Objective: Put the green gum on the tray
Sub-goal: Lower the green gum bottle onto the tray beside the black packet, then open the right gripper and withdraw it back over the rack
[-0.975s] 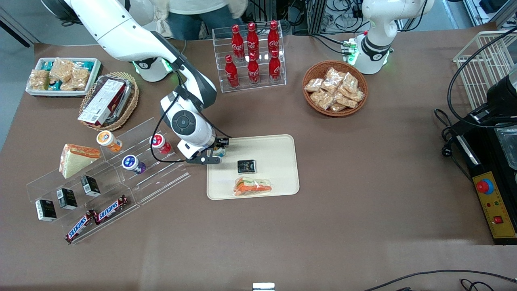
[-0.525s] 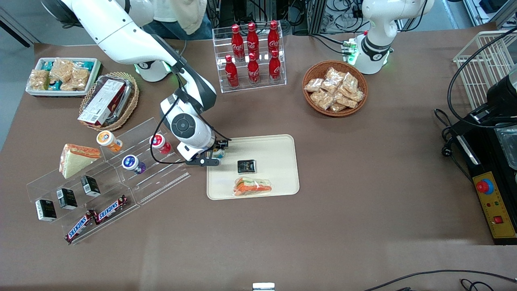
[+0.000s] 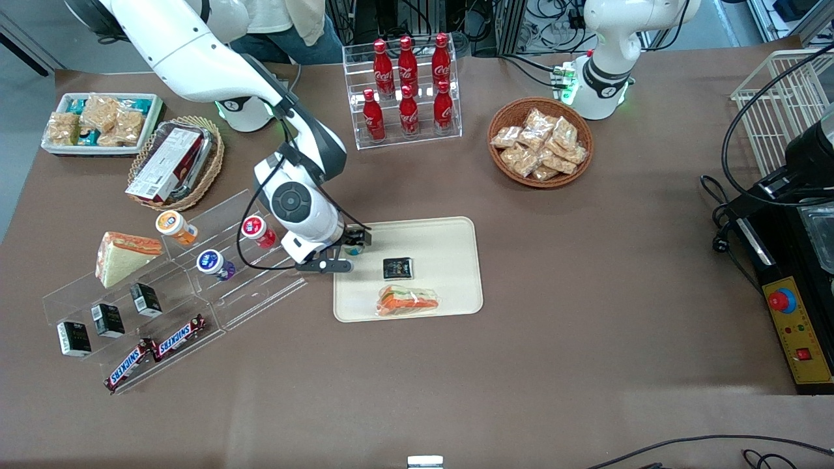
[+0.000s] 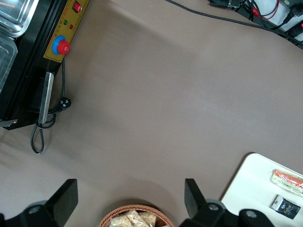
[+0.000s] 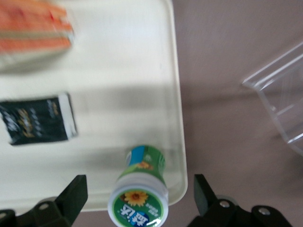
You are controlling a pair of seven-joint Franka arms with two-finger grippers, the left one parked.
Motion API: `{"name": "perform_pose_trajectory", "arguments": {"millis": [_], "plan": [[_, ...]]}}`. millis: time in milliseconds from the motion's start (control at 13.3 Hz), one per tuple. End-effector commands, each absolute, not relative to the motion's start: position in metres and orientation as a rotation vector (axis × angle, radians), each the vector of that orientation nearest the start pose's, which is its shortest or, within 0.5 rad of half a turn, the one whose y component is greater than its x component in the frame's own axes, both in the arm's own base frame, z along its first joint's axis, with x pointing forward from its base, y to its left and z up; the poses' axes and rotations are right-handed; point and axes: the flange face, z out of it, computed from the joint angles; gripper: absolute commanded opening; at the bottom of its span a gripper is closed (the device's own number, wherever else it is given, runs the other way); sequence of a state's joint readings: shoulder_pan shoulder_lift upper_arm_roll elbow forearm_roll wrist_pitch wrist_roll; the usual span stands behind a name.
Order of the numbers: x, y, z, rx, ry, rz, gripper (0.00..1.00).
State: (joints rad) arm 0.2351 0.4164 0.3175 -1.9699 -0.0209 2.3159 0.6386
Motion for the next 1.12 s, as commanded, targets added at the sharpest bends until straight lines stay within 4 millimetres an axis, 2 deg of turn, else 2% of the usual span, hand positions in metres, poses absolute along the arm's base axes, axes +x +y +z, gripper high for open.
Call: {"name": "perform_pose_trajectory", "arguments": {"millis": [0, 150, 225, 300, 375, 525, 675, 825, 975, 1050], "plan": [[0.537, 0.302, 0.35, -3.11, 0.085, 0.099, 1.0], [0.552, 0.286, 0.421, -3.132, 0.035, 0.137, 1.0], [0.558, 0.276, 0.449, -3.129, 0.013, 0.169, 1.0], [0.564, 0.257, 0.474, -3.11, -0.023, 0.186, 1.0], [0.567, 0.232, 0.492, -3.093, -0.061, 0.206, 1.0], [0.572, 0.169, 0.528, -3.079, -0.065, 0.193, 1.0], [0.571, 0.12, 0.556, -3.077, -0.055, 0.177, 1.0], [0.567, 0.081, 0.58, -3.086, -0.056, 0.136, 1.0], [0.57, 0.042, 0.587, -3.103, -0.049, 0.122, 1.0], [0.57, 0.031, 0.59, -3.126, -0.057, 0.114, 1.0]]}}
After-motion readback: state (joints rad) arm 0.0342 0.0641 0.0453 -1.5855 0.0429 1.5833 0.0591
